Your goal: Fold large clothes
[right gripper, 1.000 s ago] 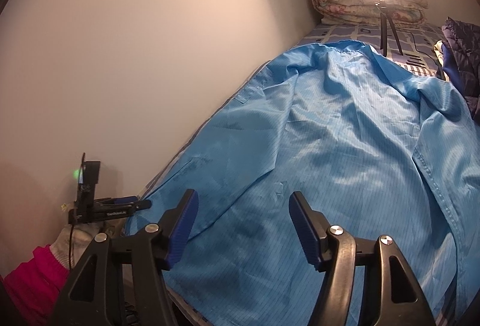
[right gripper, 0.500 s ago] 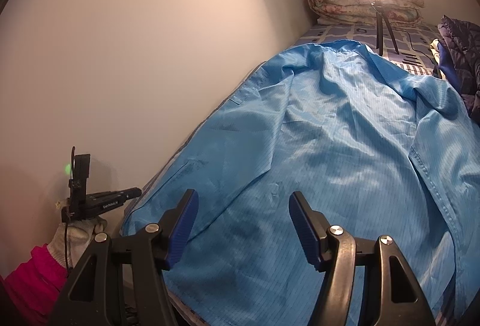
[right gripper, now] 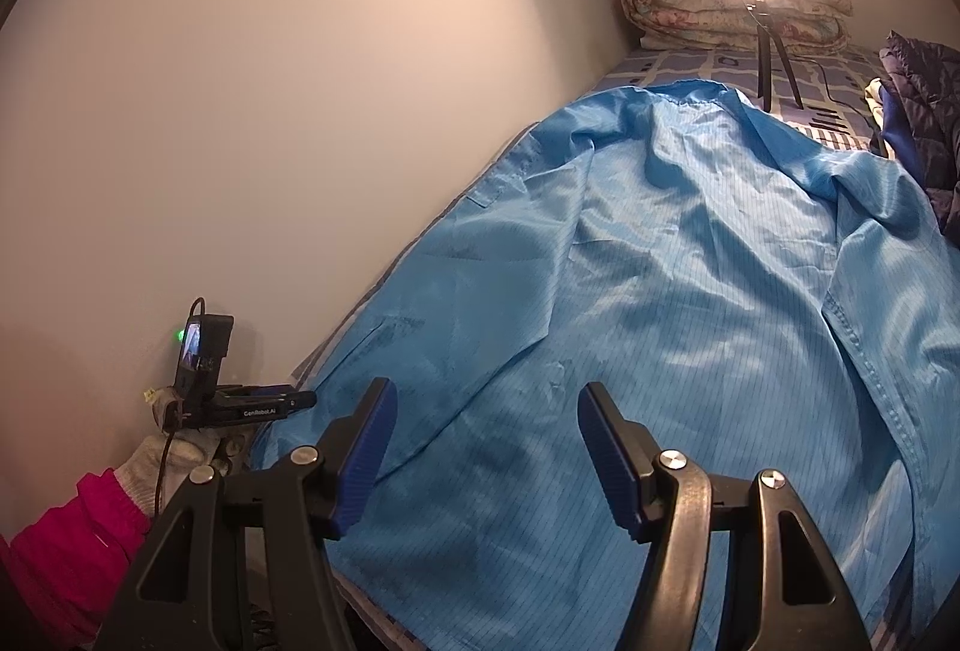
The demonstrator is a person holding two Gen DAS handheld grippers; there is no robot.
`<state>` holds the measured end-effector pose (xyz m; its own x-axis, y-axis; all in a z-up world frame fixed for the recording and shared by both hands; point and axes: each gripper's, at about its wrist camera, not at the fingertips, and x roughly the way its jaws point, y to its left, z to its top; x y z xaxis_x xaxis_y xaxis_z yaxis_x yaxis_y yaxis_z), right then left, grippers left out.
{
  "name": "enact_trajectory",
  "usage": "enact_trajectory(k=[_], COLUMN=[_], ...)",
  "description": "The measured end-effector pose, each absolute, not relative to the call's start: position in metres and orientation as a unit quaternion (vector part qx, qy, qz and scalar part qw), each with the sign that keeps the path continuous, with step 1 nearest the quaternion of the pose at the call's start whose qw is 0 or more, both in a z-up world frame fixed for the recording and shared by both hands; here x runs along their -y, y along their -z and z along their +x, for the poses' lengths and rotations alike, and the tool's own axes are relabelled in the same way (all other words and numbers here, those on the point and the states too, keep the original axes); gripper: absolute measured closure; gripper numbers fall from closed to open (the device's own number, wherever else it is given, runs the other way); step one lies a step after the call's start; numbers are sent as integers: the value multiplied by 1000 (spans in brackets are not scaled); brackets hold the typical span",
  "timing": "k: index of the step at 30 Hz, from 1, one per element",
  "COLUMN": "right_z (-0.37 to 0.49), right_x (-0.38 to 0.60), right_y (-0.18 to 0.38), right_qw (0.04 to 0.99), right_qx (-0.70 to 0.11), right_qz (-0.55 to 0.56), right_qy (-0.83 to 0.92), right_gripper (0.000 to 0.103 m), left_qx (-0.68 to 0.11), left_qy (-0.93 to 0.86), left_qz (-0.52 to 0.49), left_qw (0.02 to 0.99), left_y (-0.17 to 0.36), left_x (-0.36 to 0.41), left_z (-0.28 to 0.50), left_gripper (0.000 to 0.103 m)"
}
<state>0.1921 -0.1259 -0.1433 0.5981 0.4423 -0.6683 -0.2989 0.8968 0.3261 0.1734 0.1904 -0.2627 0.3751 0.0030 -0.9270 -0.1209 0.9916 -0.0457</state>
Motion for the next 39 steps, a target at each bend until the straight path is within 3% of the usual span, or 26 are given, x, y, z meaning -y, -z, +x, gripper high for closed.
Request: enact_trajectory(k=[5,9,12,26,39], right_z=[191,189,189,202,283], right_x=[126,127,127,134,161], right_y=[143,143,144,147,133], right_qw=[889,888,887,882,855], right_qx=[-398,-399,-400,-414,-435], right_qz=[91,92,92,114,185], right_qy=[-209,-211,-210,-195,-211], right_gripper=[37,37,37,37,41], left_qx=[-559,-557,-548,-461,-401], left_qy=[-30,-27,-27,42,241], left_qz=[-45,-45,-41,-30,34], left_qw=[827,829,835,886,883], left_y=[265,265,257,188,134], left_x=[-185,-185,-183,-136,5], left_z=[171,172,168,136,100], left_gripper=[57,91,99,103,103])
